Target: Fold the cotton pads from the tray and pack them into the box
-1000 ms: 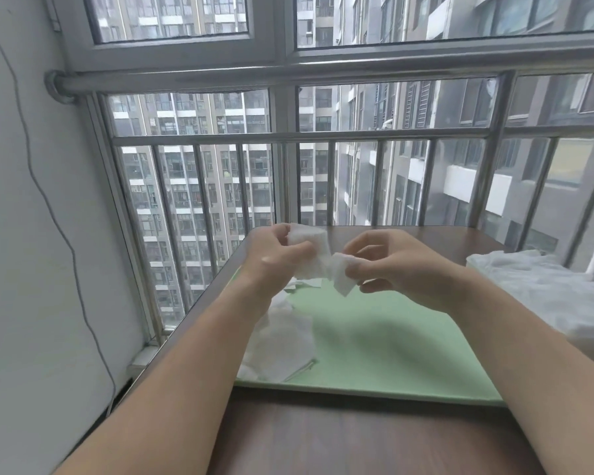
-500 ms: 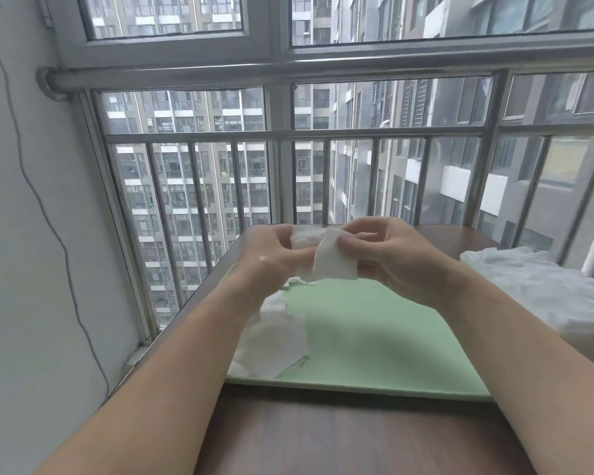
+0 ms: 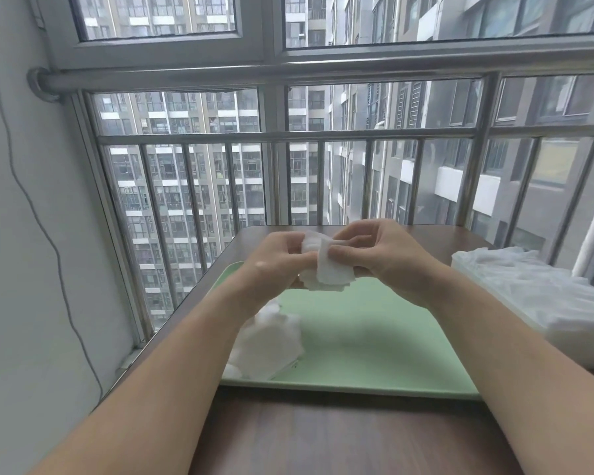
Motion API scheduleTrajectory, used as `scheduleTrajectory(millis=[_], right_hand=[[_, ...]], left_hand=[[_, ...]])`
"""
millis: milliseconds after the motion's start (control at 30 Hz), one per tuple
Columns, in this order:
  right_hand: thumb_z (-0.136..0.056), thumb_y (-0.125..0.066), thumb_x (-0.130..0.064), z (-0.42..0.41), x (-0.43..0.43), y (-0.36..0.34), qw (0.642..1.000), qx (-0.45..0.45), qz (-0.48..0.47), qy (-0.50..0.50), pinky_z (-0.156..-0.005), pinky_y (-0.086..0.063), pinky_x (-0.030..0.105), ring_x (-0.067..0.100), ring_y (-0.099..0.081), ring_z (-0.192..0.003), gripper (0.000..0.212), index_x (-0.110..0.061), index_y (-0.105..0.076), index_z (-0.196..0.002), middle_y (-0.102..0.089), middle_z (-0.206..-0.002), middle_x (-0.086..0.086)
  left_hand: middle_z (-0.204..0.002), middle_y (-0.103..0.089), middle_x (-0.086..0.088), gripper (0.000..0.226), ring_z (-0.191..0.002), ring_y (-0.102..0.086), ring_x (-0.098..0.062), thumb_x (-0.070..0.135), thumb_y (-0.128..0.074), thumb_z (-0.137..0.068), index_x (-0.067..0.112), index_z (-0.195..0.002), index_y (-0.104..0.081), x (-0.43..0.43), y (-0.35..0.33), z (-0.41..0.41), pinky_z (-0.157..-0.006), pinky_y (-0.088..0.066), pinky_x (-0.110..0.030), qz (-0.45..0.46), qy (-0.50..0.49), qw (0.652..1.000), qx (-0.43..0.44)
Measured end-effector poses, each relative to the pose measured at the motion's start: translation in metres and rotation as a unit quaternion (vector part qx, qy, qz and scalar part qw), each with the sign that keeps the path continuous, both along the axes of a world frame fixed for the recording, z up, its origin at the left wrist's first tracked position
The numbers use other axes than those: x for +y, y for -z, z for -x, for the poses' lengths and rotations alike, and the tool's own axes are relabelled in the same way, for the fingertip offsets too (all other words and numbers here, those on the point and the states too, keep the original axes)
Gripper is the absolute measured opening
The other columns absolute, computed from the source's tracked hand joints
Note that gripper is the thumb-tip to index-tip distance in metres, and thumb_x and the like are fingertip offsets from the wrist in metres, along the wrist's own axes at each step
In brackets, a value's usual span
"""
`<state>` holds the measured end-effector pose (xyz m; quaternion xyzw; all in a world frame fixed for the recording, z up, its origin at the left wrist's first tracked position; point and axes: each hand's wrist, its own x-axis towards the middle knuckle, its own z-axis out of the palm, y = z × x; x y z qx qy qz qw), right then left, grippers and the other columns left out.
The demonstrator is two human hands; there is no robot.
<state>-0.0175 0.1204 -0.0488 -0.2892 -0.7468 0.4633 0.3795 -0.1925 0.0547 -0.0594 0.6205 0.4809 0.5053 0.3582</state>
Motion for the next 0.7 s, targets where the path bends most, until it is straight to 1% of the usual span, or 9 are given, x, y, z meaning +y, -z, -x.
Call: scheduleTrajectory(millis=[100,200,267,333,400,467,533,600,700], right_hand=[[-0.085,-0.077,-0.007,0.0,0.001,0.001,1.0,-0.015,-0.017,0.017,-0.087,-0.053,0.059,0.031,-0.063,-0.08,0.008,-0.008,-0.07,-0.089,-0.068,-0.1,0.032],[-0.086,-0.077,-0.009,0.001,0.002,0.003,0.999,-0.017,-0.024,0.022,-0.078,-0.053,0.049,0.028,-0.062,-0.077,0.01,-0.006,-0.068,-0.09,-0.069,-0.097,0.032],[-0.087,-0.076,-0.012,0.002,0.002,0.004,0.999,-0.016,-0.029,0.025,-0.068,-0.051,0.04,0.023,-0.061,-0.07,0.014,-0.004,-0.065,-0.089,-0.07,-0.086,0.027],[-0.087,-0.076,-0.017,0.004,0.001,0.005,0.999,-0.021,-0.038,0.03,-0.058,-0.047,0.03,0.015,-0.057,-0.058,0.02,-0.003,-0.062,-0.088,-0.067,-0.068,0.011],[-0.09,-0.074,-0.026,0.007,0.0,0.006,0.996,-0.048,-0.056,0.055,-0.052,-0.045,0.024,0.012,-0.056,-0.051,0.027,-0.003,-0.061,-0.088,-0.063,-0.06,0.001],[-0.095,-0.067,-0.036,0.011,-0.002,0.008,0.991,-0.081,-0.073,0.083,-0.051,-0.044,0.021,0.011,-0.058,-0.051,0.033,-0.004,-0.06,-0.089,-0.065,-0.063,0.0],[-0.1,-0.058,-0.029,0.016,-0.004,0.007,0.987,-0.1,-0.081,0.099,-0.051,-0.044,0.021,0.013,-0.057,-0.052,0.025,-0.007,-0.06,-0.09,-0.067,-0.069,0.004],[-0.1,-0.054,-0.017,0.021,-0.009,0.007,0.982,-0.123,-0.105,0.097,-0.048,-0.043,0.017,0.015,-0.056,-0.054,0.014,-0.009,-0.061,-0.091,-0.067,-0.072,0.006],[-0.096,-0.053,-0.005,0.029,-0.021,0.005,0.977,-0.161,-0.135,0.034,-0.05,-0.043,0.013,0.013,-0.058,-0.06,0.017,-0.015,-0.066,-0.095,-0.069,-0.078,0.002]], left_hand=[[-0.105,-0.073,-0.02,0.02,-0.089,-0.072,-0.02,0.013,-0.066,-0.094,0.003,-0.11,-0.073,-0.001,-0.001,0.0,-0.074,-0.058,-0.026,0.014,-0.001,1.0,0.008],[-0.098,-0.075,-0.012,0.021,-0.09,-0.071,-0.023,0.016,-0.054,-0.101,0.008,-0.106,-0.073,0.0,-0.003,0.0,-0.082,-0.059,-0.037,0.034,-0.004,0.999,-0.012],[-0.092,-0.075,-0.008,0.025,-0.088,-0.071,-0.024,0.024,-0.052,-0.103,0.011,-0.104,-0.073,-0.002,-0.005,-0.001,-0.086,-0.057,-0.041,0.042,0.0,0.999,-0.035],[-0.091,-0.074,-0.007,0.025,-0.085,-0.071,-0.019,0.029,-0.062,-0.098,0.009,-0.106,-0.073,-0.004,-0.005,-0.001,-0.079,-0.059,-0.034,0.026,0.008,1.0,0.002],[-0.089,-0.074,-0.008,0.021,-0.08,-0.071,-0.017,0.02,-0.073,-0.091,0.006,-0.107,-0.072,-0.005,-0.006,0.001,-0.067,-0.058,-0.028,0.007,-0.005,0.999,0.034],[-0.096,-0.074,-0.016,0.019,-0.086,-0.07,-0.025,0.016,-0.075,-0.087,0.01,-0.105,-0.074,-0.004,-0.008,0.007,-0.077,-0.061,-0.047,-0.005,-0.041,0.999,0.026],[-0.098,-0.074,-0.016,0.014,-0.089,-0.069,-0.029,0.012,-0.072,-0.086,0.017,-0.098,-0.077,-0.006,-0.013,0.017,-0.091,-0.054,-0.056,-0.013,-0.085,0.996,0.005],[-0.097,-0.073,-0.015,0.016,-0.091,-0.068,-0.03,0.008,-0.069,-0.085,0.019,-0.093,-0.077,-0.01,-0.021,0.029,-0.094,-0.053,-0.057,-0.017,-0.141,0.99,-0.011],[-0.103,-0.072,-0.015,0.014,-0.098,-0.069,-0.031,0.007,-0.066,-0.087,0.016,-0.097,-0.072,-0.012,-0.033,0.043,-0.088,-0.06,-0.044,-0.003,-0.186,0.982,-0.043]])
